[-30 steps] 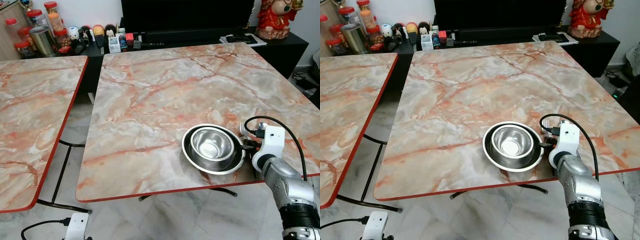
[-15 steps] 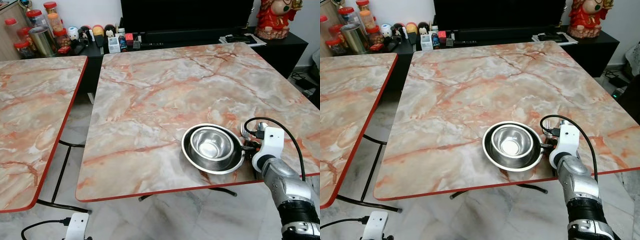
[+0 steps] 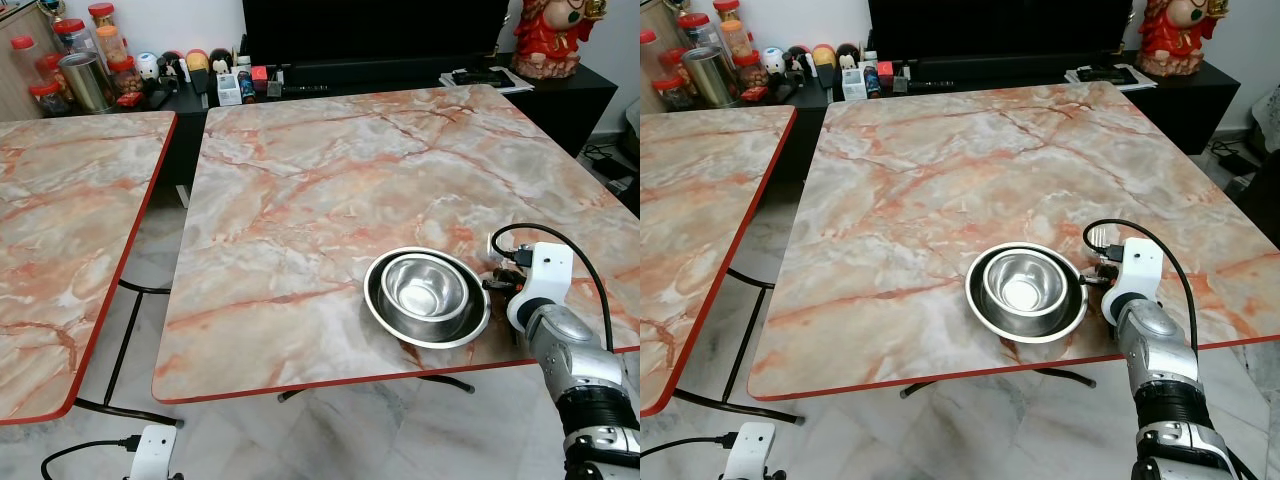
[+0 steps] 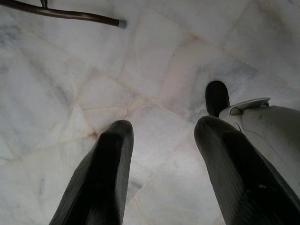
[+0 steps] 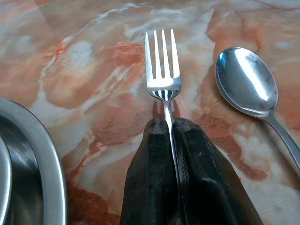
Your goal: Setting the table
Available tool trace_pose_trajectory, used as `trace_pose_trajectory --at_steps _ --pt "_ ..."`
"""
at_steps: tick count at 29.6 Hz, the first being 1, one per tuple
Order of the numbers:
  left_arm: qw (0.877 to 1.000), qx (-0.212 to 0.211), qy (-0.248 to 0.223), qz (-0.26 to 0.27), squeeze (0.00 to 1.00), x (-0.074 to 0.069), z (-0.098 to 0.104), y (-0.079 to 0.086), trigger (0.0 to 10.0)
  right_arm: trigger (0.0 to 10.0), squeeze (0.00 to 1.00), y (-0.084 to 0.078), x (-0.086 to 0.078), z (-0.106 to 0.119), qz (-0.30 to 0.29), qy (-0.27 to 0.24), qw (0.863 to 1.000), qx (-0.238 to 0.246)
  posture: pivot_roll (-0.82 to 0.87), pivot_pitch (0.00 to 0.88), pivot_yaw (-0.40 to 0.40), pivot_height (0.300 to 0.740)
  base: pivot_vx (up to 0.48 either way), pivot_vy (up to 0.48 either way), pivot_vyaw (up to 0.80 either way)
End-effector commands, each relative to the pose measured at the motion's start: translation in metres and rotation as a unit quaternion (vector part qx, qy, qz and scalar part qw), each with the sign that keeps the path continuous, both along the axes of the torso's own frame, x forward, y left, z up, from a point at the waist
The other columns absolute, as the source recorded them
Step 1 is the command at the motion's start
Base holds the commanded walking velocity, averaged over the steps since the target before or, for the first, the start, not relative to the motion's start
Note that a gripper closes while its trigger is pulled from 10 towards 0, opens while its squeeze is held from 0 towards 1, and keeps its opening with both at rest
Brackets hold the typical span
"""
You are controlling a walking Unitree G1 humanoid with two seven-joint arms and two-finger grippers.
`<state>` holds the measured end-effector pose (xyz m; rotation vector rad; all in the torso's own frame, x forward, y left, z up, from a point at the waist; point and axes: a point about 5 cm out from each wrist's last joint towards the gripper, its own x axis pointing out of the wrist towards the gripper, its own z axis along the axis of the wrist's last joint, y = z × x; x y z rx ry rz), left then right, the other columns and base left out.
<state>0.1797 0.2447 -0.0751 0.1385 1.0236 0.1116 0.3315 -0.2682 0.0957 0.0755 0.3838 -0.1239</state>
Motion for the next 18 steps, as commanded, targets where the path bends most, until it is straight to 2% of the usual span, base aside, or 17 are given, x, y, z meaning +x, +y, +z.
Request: trace_pose_trajectory --at_steps 1,18 --pt "1.000 0.006 0.006 -0.001 0.00 -0.0043 -0.0012 0.0029 10.0 10.0 0.00 -0.0014 0.0022 0.0035 0.000 -0.008 1.000 -0.002 0.03 0.047 0.023 0.740 0.000 0.000 0.00" --pt "1.000 0.007 0.005 -0.001 0.00 -0.0044 -0.0011 0.0033 10.0 10.0 0.00 -0.0004 0.0058 0.0056 0.001 -0.015 1.000 -0.002 0.03 0.043 0.025 0.740 0.000 0.000 0.00"
